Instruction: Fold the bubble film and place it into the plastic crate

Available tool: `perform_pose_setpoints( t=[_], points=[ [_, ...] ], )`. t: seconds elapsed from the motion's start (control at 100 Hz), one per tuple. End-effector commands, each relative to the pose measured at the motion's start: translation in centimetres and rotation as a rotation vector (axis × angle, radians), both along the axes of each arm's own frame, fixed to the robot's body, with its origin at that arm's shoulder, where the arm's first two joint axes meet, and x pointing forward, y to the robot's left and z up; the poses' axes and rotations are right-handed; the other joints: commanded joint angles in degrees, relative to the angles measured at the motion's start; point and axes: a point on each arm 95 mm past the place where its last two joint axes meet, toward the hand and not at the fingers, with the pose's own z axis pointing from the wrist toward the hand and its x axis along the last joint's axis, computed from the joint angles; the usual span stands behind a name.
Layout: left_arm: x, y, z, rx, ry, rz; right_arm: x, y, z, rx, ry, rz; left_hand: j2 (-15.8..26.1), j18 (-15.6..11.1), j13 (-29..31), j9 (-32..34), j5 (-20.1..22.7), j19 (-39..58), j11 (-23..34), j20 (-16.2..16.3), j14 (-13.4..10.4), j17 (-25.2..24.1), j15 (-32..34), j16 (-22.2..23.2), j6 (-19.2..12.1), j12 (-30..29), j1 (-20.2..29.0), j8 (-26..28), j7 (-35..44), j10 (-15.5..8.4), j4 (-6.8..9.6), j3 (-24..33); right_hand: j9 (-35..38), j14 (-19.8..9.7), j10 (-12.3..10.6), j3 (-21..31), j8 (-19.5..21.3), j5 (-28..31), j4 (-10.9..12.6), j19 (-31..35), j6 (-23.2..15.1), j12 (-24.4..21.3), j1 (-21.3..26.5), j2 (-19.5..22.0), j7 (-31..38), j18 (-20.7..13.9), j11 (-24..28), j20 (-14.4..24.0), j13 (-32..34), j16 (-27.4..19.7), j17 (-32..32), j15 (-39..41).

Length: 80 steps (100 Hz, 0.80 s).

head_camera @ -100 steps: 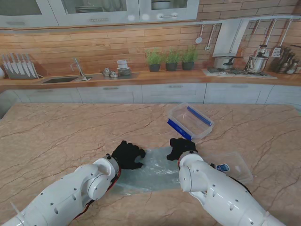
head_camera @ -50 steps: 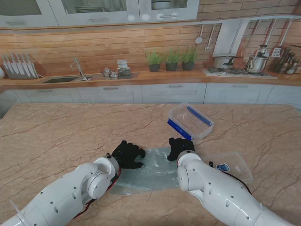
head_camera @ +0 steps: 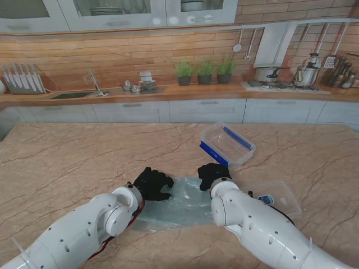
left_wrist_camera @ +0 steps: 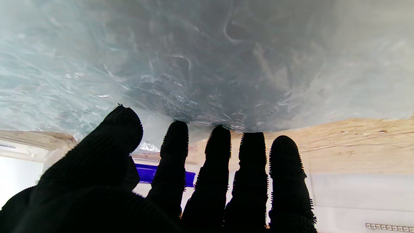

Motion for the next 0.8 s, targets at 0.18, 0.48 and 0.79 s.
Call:
perform_pose_setpoints(
  t=[0.18,0.48,0.79],
  points=[
    [-0.9,0.6,-1.3,-0.010,0.033,0.028,-1.0,0.3,-0.2,0.142,-0.041,0.027,0.87,0.45,-2.28,0.56,0.57,1.39,0.07,-0.14,1.19,-0.84,0.77,0.42,0.54,-0.40,-0.01,0.02,-0.03,0.57,2.46,-0.09,0.66,4.87,0.58,-1.64,2.06,-0.96,-0.02,-7.13,-1.99,-4.98,3.94,5.54,1.79,1.45,-5.75,-0.24,-7.57,-4.34,-7.58,-11.24],
    [-1.2,1.0,-0.5,-0.077,0.002,0.077,-1.4,0.1,1.9,0.330,-0.115,0.019,0.91,0.61,-3.13,-0.66,-1.33,0.16,-0.50,-0.64,1.31,-1.61,0.12,0.08,1.66,-0.73,-0.16,-0.90,-1.95,1.15,2.53,-0.22,5.04,5.11,-0.11,-0.53,3.18,-1.06,0.37,-15.01,-1.19,-8.47,4.23,6.39,3.16,2.66,-9.57,-4.68,-6.74,-11.35,-9.50,-24.33],
    [-1.7,0.1,0.3,-0.217,-0.026,0.103,-1.4,-0.2,3.7,0.505,-0.044,0.002,-0.24,-0.02,-3.65,-2.14,-3.88,3.89,-0.28,1.25,1.70,-0.45,2.59,1.80,3.15,-1.19,-0.40,-2.99,-4.90,1.50,2.97,4.22,8.90,7.94,1.87,-1.29,4.90,-2.96,2.35,-20.16,0.51,-10.49,4.06,8.97,4.20,6.68,-11.75,-10.63,-1.64,-16.75,-4.97,-30.93]
  ],
)
